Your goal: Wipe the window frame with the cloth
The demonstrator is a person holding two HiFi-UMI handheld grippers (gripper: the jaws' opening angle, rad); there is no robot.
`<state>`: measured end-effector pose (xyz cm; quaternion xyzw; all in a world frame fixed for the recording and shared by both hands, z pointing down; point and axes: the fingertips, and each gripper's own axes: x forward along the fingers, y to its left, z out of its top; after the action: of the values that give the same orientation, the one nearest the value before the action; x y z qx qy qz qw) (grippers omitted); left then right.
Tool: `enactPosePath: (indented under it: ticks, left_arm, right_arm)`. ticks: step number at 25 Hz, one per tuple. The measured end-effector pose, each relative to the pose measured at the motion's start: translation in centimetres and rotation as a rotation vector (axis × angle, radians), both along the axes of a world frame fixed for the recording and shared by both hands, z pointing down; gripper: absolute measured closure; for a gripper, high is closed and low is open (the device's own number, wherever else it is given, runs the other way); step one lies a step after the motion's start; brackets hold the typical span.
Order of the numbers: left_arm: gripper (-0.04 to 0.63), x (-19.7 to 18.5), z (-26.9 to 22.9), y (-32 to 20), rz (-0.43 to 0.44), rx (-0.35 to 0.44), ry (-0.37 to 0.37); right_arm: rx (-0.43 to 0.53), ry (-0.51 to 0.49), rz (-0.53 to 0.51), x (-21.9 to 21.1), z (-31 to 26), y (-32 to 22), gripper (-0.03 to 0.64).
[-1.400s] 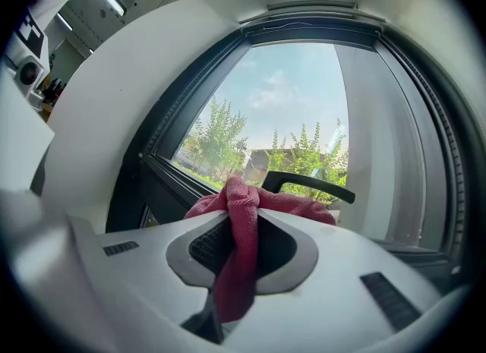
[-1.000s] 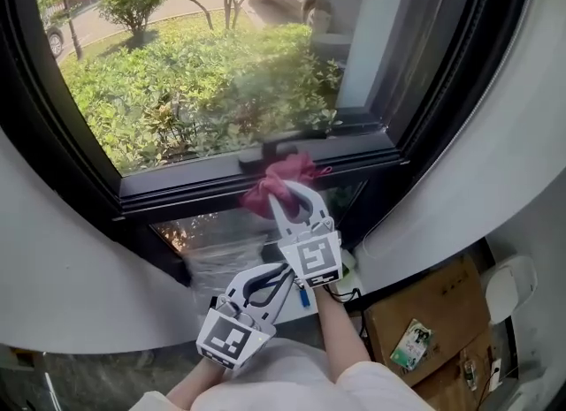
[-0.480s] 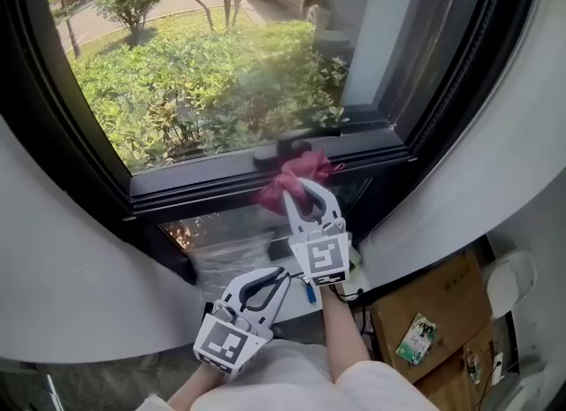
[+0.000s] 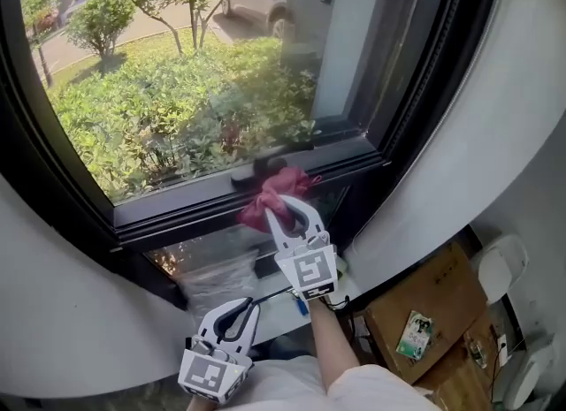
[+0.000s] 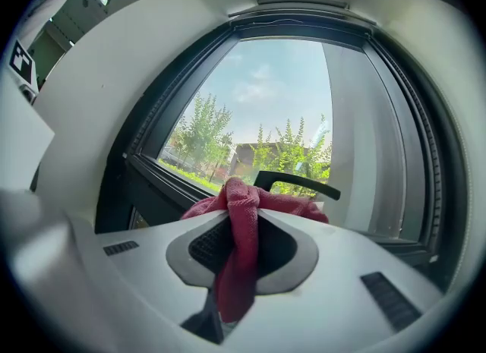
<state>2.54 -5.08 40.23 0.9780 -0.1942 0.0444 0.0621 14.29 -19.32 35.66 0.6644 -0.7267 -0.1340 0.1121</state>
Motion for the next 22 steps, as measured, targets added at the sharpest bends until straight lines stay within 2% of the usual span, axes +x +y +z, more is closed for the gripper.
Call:
enactPosePath:
  ticks: [2,5,10,14,18,22]
  left_arm:
    - [0.554,0.5,0.0,0.2,0.013,-0.01,0.005]
    - [0.554,1.6,-0.5,0.0,0.034,-0.006,0.021]
    - [0.554,4.8,-2.5,-1.1,0.036,0.033,0.058]
    - [0.554,8.6,-4.0,-0.8,0.083,0.05,0.088]
    - [0.554,12.5,-5.5,-0.3,0.139,0.102,0.115]
    - [0.554,16.2,-7.2,0.4,0.186,0.168,0.155]
  right_arm:
    - [0.024,0.022,0.03,1.0,-1.1,0.8,0.543]
    - [0.141,0.007,0.09,3.9,-4.8,2.3,0.544]
    - [0.244,0.018,0.292,11.3,-10.7,5.2,0.544]
    - [0.312,0.053,0.417,16.7,-14.7,7.4,0.543]
    - [0.379,0.086,0.497,21.5,-18.5,8.8,0.544]
    - [0.429,0.103,0.524,25.1,-21.8,9.4,0.545]
